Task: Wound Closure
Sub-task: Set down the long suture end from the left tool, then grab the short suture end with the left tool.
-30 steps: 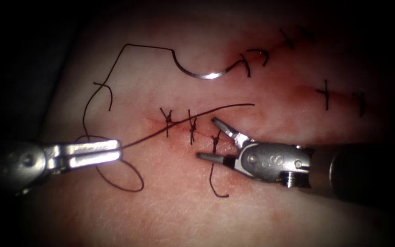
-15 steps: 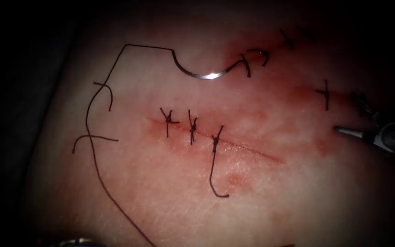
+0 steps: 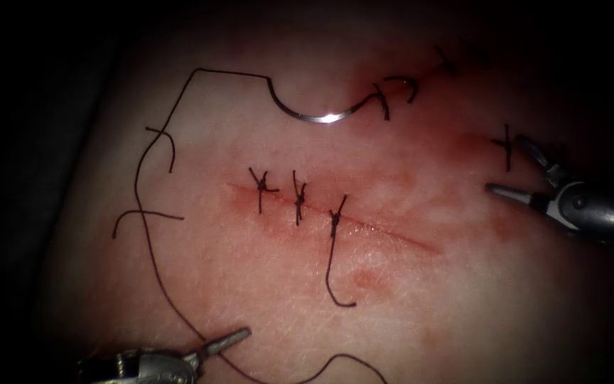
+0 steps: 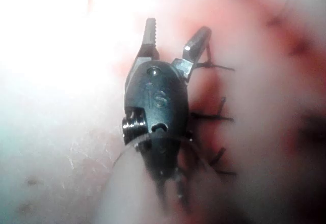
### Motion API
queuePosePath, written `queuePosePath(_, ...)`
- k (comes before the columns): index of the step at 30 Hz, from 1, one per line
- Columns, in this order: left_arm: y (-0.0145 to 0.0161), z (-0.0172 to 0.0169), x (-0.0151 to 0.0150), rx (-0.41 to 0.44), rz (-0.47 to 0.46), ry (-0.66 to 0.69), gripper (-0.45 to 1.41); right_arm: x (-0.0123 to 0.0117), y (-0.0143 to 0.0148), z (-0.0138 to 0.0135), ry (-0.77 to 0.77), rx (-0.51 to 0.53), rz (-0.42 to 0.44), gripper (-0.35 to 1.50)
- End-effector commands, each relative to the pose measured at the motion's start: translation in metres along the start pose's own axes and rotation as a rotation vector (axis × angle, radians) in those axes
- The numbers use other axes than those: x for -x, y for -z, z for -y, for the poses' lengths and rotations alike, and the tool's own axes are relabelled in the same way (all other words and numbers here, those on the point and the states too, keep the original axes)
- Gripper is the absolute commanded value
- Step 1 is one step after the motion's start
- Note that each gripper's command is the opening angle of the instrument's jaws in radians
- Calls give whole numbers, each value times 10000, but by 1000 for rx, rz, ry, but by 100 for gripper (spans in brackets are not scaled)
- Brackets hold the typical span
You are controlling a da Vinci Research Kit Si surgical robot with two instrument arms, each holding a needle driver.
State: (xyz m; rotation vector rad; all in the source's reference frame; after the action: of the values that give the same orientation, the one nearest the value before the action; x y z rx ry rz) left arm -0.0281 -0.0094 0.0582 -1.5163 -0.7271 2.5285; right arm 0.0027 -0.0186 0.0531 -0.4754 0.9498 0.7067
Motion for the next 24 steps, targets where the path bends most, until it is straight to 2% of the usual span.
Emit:
queuePosePath(1,8,4,4,-6,-5,13,140,4,-7,10,-1,-4,1,133)
queuePosePath(3,48,15,3,-54,16,-2,140,3,-8,12,-1,-6,2,133)
queuePosePath(4,48,15,3,-54,16,-2,140,3,-8,12,-1,-6,2,133)
queuePosePath(5,69,21,4,-61,30,4,140,3,-9,13,0,-8,7,131)
queuePosePath(7,86,30,4,-84,37,21,140,3,-10,15,1,-9,8,131)
queuePosePath(8,98,44,1,-152,41,36,114,2,-10,16,1,-10,7,130)
queuePosePath(9,100,52,-3,-199,29,42,98,2,-11,16,1,-9,7,128)
queuePosePath(11,99,63,-10,-256,-9,26,47,2,-12,17,1,-8,8,126)
queuePosePath(12,99,63,-10,-256,-9,26,47,2,-12,17,1,-8,8,126)
queuePosePath(13,82,78,-22,-345,-25,-56,32,1,-13,19,1,-10,4,126)
queuePosePath(15,61,81,-29,-380,-4,-96,32,1,-13,21,2,-11,4,126)
queuePosePath(21,-9,75,-45,-441,65,-133,32,3,-13,28,5,-13,6,126)
queuePosePath(24,-47,70,-51,-438,71,-147,31,5,-16,34,9,-14,9,125)
